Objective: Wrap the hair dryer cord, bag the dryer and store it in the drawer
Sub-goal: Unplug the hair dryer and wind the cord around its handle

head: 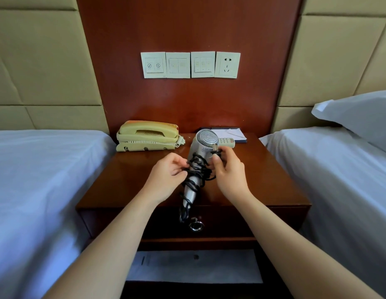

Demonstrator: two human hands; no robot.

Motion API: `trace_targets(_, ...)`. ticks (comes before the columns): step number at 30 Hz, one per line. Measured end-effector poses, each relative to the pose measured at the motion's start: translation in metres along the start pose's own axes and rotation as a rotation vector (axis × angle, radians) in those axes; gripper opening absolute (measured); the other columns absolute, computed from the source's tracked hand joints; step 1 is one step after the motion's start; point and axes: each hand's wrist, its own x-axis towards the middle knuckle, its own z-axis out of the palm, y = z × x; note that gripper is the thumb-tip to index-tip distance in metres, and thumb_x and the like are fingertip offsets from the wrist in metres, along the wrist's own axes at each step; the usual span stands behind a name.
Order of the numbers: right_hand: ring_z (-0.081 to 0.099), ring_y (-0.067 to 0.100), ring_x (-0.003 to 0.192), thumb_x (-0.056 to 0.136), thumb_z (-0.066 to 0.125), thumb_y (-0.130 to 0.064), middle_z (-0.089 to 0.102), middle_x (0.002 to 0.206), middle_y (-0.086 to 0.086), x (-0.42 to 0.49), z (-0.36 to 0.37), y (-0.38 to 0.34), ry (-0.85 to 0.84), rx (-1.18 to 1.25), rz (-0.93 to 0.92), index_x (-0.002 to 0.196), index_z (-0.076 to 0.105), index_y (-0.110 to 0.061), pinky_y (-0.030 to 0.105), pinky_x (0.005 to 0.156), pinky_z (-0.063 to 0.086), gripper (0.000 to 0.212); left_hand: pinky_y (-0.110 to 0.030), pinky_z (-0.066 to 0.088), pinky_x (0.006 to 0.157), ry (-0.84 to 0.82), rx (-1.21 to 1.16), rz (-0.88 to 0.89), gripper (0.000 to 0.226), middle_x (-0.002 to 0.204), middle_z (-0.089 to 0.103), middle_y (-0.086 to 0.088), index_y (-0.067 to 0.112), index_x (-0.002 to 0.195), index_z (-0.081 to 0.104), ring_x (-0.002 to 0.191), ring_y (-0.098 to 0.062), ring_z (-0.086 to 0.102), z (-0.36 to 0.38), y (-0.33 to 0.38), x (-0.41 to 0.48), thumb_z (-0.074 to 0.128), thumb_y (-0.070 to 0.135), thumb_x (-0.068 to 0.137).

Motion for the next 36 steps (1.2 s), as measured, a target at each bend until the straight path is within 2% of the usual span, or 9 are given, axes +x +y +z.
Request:
trace_targets(4, 0.065, 0.008, 0.076, 0.095, 0.046, -0.015, 0.064, 0.089, -0.003, 0.002, 0.000, -0.001, 0.012, 0.064, 0.009, 0.117, 0.052, -0.011, 0.044, 0.078, 0.056, 0.023, -0.029, 0.053, 0.090, 0.038, 0.253, 0.086, 0.023, 0.094, 0.066, 0.000, 0.022, 0.071, 0.056, 0.092, -0.015, 0.067, 0.002, -0.003, 0.003, 0.067, 0.006, 0.084)
trace_targets(8, 0.064, 0.006, 0.072, 0.096, 0.046, -0.014, 0.064, 0.084, -0.002, 0.004, -0.002, 0.005, 0.055, 0.077, 0.023, 0.112, 0.053, -0.013, 0.044, 0.075, 0.056, 0.017, -0.031, 0.054, 0.085, -0.034, 0.298, 0.182, 0.017, 0.086, 0.059, 0.009, 0.019, 0.084, 0.054, 0.087, -0.014, 0.064, 0.011, 0.003, 0.003, 0.064, 0.005, 0.086)
trace_targets(13, 0.065, 0.009, 0.070, 0.096, 0.046, -0.016, 0.064, 0.082, -0.001, 0.004, -0.003, 0.014, 0.116, 0.089, 0.090, 0.108, 0.052, -0.017, 0.045, 0.076, 0.056, 0.014, -0.032, 0.047, 0.093, -0.139, 0.434, 0.253, 0.019, 0.104, 0.048, 0.015, 0.025, 0.090, 0.052, 0.101, -0.011, 0.054, 0.019, 0.006, 0.001, 0.069, 0.023, 0.081)
trace_targets(15, 0.062, -0.003, 0.062, 0.096, 0.046, -0.016, 0.063, 0.081, -0.002, 0.005, -0.004, 0.016, 0.114, 0.096, 0.102, 0.111, 0.052, -0.014, 0.034, 0.073, 0.057, 0.016, -0.031, 0.042, 0.091, -0.166, 0.539, 0.280, 0.021, 0.116, 0.042, 0.016, 0.027, 0.094, 0.049, 0.110, -0.011, 0.049, 0.027, 0.010, -0.006, 0.066, 0.024, 0.082)
trace_targets(17, 0.060, -0.005, 0.058, 0.096, 0.046, -0.014, 0.062, 0.080, -0.003, 0.005, -0.004, 0.015, 0.105, 0.112, 0.091, 0.111, 0.053, -0.010, 0.013, 0.058, 0.051, 0.017, -0.031, 0.041, 0.084, -0.116, 0.646, 0.281, 0.020, 0.125, 0.039, 0.016, 0.025, 0.097, 0.049, 0.115, -0.011, 0.043, 0.034, 0.014, -0.011, 0.064, 0.022, 0.083)
trace_targets(20, 0.059, -0.002, 0.063, 0.096, 0.046, -0.012, 0.063, 0.083, 0.002, 0.004, -0.002, 0.009, 0.088, 0.145, 0.069, 0.111, 0.053, -0.006, 0.003, 0.049, 0.042, 0.018, -0.033, 0.043, 0.075, -0.024, 0.745, 0.274, 0.018, 0.124, 0.040, 0.013, 0.023, 0.098, 0.050, 0.112, -0.013, 0.041, 0.035, 0.015, -0.014, 0.061, 0.021, 0.084)
trace_targets(27, 0.067, 0.017, 0.083, 0.093, 0.052, -0.017, 0.068, 0.094, 0.005, 0.003, 0.015, -0.002, 0.033, 0.196, 0.014, 0.110, 0.052, -0.013, 0.027, 0.070, 0.056, 0.018, -0.037, 0.046, 0.085, 0.152, 0.463, 0.095, 0.023, 0.100, 0.050, 0.004, 0.021, 0.086, 0.044, 0.100, -0.020, 0.053, 0.012, 0.003, -0.011, 0.065, 0.015, 0.083)
trace_targets(31, 0.064, 0.017, 0.072, 0.090, 0.059, -0.016, 0.064, 0.089, 0.009, 0.000, 0.021, -0.012, -0.023, 0.351, 0.071, 0.097, 0.048, -0.009, 0.013, 0.051, 0.051, 0.015, -0.046, 0.051, 0.085, 0.176, 0.455, 0.104, 0.028, 0.099, 0.048, 0.008, 0.027, 0.088, 0.040, 0.101, -0.020, 0.056, -0.001, -0.005, -0.013, 0.066, 0.018, 0.084)
trace_targets(36, 0.064, 0.022, 0.070, 0.087, 0.064, -0.020, 0.067, 0.082, 0.013, -0.002, 0.033, -0.014, -0.099, 0.380, 0.086, 0.089, 0.057, -0.010, 0.015, 0.050, 0.047, 0.013, -0.045, 0.051, 0.086, 0.178, 0.525, 0.182, 0.027, 0.114, 0.038, 0.012, 0.023, 0.109, 0.048, 0.099, -0.018, 0.055, -0.016, -0.017, -0.017, 0.058, 0.008, 0.088)
